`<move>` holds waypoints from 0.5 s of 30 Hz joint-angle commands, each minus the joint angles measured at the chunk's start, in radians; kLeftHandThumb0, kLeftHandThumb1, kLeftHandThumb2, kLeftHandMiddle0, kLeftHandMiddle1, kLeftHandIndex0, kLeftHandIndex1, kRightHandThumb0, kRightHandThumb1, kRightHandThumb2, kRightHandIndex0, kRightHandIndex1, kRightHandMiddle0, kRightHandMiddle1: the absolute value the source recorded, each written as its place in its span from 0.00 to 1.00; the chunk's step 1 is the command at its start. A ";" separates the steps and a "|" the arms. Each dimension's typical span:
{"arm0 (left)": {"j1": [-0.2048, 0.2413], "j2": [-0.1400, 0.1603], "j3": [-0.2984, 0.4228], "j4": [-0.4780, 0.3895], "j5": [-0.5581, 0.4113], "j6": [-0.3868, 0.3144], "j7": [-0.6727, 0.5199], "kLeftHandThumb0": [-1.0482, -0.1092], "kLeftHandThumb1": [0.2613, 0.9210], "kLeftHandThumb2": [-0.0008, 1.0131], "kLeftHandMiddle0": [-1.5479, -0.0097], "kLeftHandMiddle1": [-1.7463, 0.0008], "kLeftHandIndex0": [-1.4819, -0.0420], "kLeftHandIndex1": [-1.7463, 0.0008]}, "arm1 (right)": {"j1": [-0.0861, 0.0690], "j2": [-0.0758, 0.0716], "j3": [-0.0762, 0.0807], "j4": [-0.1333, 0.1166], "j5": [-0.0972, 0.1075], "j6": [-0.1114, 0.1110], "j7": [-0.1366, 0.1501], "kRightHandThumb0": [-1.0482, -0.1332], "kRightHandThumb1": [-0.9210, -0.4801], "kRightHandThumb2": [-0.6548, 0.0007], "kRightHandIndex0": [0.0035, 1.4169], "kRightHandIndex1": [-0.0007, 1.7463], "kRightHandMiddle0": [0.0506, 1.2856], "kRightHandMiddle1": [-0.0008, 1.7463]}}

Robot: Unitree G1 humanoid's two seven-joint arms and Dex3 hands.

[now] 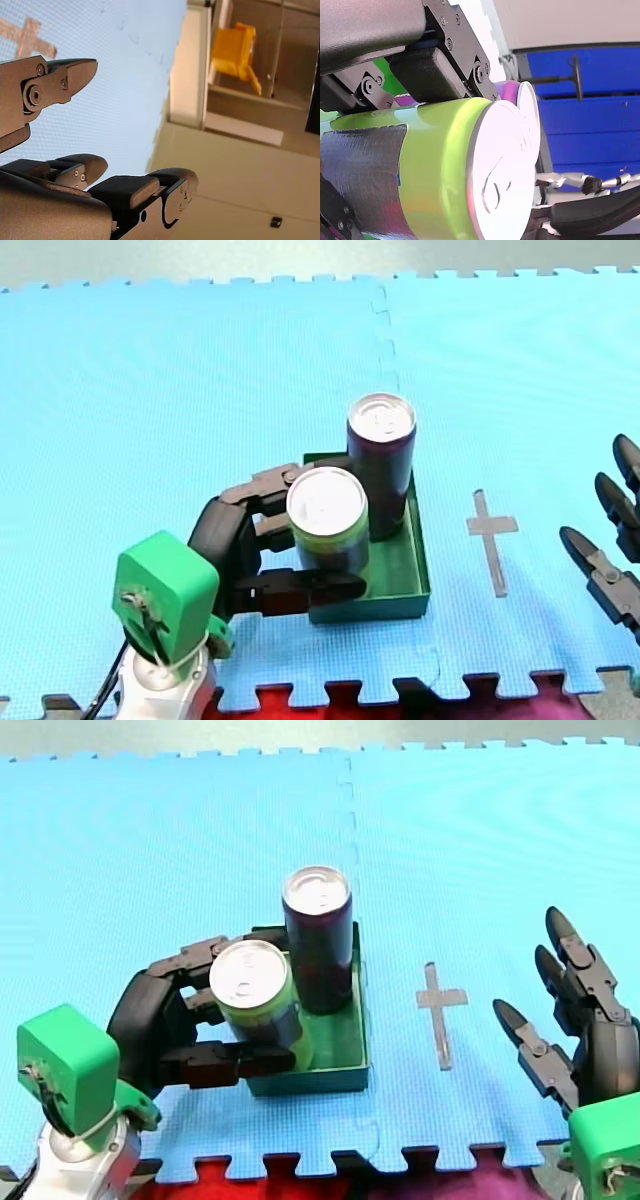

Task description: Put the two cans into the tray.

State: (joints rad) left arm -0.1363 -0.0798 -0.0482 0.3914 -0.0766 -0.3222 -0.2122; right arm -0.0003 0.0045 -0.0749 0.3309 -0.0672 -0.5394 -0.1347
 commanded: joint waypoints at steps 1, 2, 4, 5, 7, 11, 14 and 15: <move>-0.004 0.009 0.006 0.004 0.000 -0.016 0.002 0.68 0.70 0.00 0.12 1.00 0.14 1.00 | 0.002 -0.001 -0.001 -0.006 0.000 0.006 -0.002 0.00 0.00 0.91 0.34 0.00 0.30 0.00; -0.006 0.009 0.007 0.008 0.000 -0.021 0.002 0.68 0.70 0.00 0.12 1.00 0.14 1.00 | 0.002 -0.001 -0.001 -0.006 -0.001 0.006 -0.002 0.00 0.00 0.91 0.34 0.00 0.30 0.00; -0.010 0.008 0.008 0.016 0.000 -0.032 0.002 0.68 0.69 0.00 0.13 1.00 0.16 1.00 | 0.002 -0.001 -0.001 -0.005 -0.001 0.005 -0.003 0.00 0.00 0.91 0.34 0.00 0.30 0.00; -0.013 0.009 0.008 0.019 0.000 -0.038 0.000 0.68 0.69 0.00 0.15 1.00 0.20 1.00 | 0.002 -0.002 -0.001 -0.005 -0.001 0.005 -0.003 0.00 0.00 0.91 0.34 0.00 0.30 0.00; -0.016 0.009 0.005 0.021 0.000 -0.041 -0.004 0.52 0.61 0.00 0.33 1.00 0.40 1.00 | 0.003 -0.002 -0.001 -0.005 -0.001 0.004 -0.003 0.00 0.00 0.91 0.34 0.00 0.30 0.00; -0.009 0.051 -0.015 -0.012 0.007 -0.001 -0.059 0.12 0.60 0.01 0.72 1.00 0.79 1.00 | 0.000 -0.002 -0.002 -0.001 0.000 0.003 -0.003 0.00 0.00 0.91 0.34 0.00 0.30 0.00; -0.015 0.116 -0.027 -0.009 0.008 -0.020 -0.147 0.05 0.61 0.01 0.85 1.00 0.89 1.00 | -0.001 -0.003 -0.004 0.005 0.003 0.001 -0.001 0.00 0.00 0.91 0.34 0.00 0.30 0.00; -0.018 0.134 -0.028 -0.007 0.006 -0.029 -0.173 0.05 0.61 0.01 0.86 1.00 0.90 1.00 | -0.002 -0.003 -0.005 0.005 0.004 0.001 -0.001 0.00 0.00 0.91 0.34 0.00 0.30 0.00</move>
State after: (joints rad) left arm -0.1450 0.0231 -0.0727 0.3857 -0.0677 -0.3380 -0.3602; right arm 0.0003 0.0047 -0.0758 0.3347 -0.0661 -0.5364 -0.1348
